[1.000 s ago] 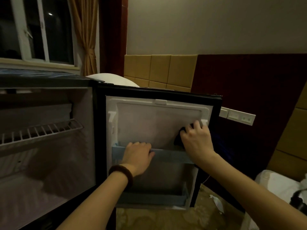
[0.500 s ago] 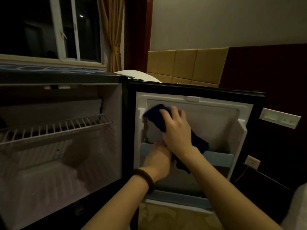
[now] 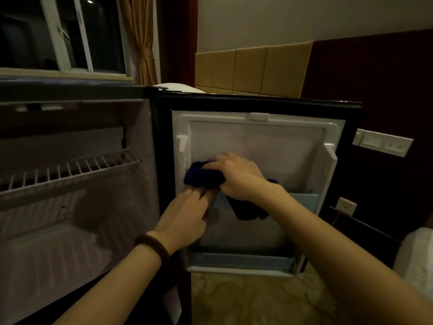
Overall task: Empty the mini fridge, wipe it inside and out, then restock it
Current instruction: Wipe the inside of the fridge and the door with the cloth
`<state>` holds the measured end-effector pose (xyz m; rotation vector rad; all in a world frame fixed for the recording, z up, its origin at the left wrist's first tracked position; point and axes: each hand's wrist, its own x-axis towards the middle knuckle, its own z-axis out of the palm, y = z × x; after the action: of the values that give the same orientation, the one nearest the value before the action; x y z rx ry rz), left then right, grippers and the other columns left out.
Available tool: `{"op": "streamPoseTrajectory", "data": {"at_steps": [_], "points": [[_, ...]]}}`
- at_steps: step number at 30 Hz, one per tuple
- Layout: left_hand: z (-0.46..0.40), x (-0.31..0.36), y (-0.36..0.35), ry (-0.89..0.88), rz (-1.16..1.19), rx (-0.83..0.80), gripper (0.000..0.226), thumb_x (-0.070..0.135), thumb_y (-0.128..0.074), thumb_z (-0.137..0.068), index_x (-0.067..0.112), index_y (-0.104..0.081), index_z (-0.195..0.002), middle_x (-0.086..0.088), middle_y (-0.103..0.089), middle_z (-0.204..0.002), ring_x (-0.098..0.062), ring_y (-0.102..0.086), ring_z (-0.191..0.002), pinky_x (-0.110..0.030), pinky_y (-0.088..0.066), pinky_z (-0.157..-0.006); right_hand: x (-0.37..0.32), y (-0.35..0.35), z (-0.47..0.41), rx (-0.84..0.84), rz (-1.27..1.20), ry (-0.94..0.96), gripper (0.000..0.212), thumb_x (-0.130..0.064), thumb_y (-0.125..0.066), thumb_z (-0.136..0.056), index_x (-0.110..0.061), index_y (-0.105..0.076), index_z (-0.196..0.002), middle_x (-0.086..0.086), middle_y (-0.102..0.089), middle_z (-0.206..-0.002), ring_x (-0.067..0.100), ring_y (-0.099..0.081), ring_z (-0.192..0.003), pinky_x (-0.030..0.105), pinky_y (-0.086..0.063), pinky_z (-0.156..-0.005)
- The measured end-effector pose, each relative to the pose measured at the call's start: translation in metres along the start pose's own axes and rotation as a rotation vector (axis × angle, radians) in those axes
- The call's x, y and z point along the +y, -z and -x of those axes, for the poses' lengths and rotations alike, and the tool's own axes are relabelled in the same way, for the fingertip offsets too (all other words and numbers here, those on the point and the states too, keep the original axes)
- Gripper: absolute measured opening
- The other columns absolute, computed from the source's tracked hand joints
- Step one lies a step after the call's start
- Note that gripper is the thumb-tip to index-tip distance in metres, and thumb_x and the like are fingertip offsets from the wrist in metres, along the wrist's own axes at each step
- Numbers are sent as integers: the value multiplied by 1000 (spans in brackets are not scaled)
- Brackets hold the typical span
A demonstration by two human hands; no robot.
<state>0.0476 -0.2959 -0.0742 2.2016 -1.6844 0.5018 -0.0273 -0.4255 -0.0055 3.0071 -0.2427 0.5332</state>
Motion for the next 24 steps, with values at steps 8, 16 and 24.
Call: {"op": "streamPoseTrajectory", "data": {"at_steps": [8, 16, 24], "points": [[-12, 10, 14, 186, 187, 65, 15, 24, -40, -96, 21, -42, -110, -1, -55, -111, -18, -55, -92, -30, -49, -77, 59, 20, 58, -95, 423, -371, 38, -30, -52, -89, -36, -51, -127, 3, -29, -130, 28, -31, -117, 36, -37, -89], [-14, 7, 17, 187, 241, -21, 17, 14, -39, -95, 26, -28, -98, -3, -52, -100, -15, -48, -76, -26, -38, -61, 52, 11, 41, -261, 621, -563, 31, -29, -56, -89, -25, -56, -120, 8, -30, -130, 34, -35, -118, 49, -32, -98], [-11, 1, 17, 181, 313, -9, 32, 3, -36, -92, 18, -38, -120, -12, -58, -102, -28, -59, -81, -37, -47, -67, 8, -7, 22, 68, 135, -174, 46, -12, -57, -83, -27, -54, -126, 8, -45, -121, 32, -50, -101, 38, -41, -76]]}}
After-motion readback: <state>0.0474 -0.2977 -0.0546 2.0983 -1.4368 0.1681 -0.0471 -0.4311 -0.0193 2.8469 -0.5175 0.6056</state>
